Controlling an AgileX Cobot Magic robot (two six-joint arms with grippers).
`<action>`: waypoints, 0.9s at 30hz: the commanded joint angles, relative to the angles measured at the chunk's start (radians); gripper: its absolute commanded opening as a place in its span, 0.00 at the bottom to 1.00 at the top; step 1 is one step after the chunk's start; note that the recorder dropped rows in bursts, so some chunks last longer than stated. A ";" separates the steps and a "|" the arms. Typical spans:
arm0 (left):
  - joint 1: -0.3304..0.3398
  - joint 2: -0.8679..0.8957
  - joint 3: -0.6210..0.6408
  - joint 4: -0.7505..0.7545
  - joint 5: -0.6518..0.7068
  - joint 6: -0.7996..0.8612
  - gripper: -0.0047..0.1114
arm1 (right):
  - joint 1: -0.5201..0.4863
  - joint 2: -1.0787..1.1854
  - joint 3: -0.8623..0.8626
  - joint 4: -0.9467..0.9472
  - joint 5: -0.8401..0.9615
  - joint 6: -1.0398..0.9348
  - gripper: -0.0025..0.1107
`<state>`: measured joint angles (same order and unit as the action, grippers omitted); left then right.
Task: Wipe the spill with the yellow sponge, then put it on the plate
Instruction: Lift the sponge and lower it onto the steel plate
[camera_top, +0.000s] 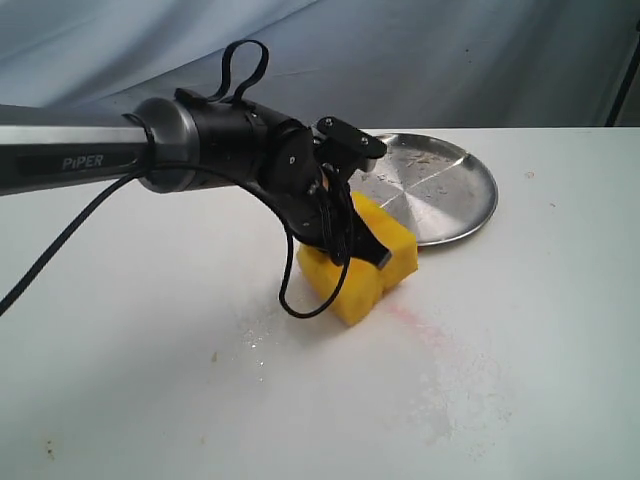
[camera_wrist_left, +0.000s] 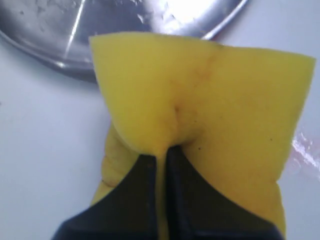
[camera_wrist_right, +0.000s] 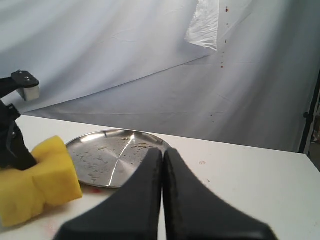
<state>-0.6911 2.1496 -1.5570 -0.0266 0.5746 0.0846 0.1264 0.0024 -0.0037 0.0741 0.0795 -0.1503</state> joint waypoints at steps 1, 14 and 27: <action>-0.006 -0.042 -0.055 -0.019 0.033 -0.007 0.04 | -0.008 -0.002 0.004 -0.007 -0.003 0.001 0.02; -0.003 0.025 -0.324 0.027 -0.017 -0.005 0.04 | -0.008 -0.002 0.004 -0.007 -0.003 0.001 0.02; 0.064 0.351 -0.729 -0.017 0.084 -0.011 0.04 | -0.008 -0.002 0.004 -0.007 -0.003 0.001 0.02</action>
<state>-0.6474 2.4520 -2.2176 -0.0140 0.6470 0.0846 0.1264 0.0024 -0.0037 0.0741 0.0795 -0.1503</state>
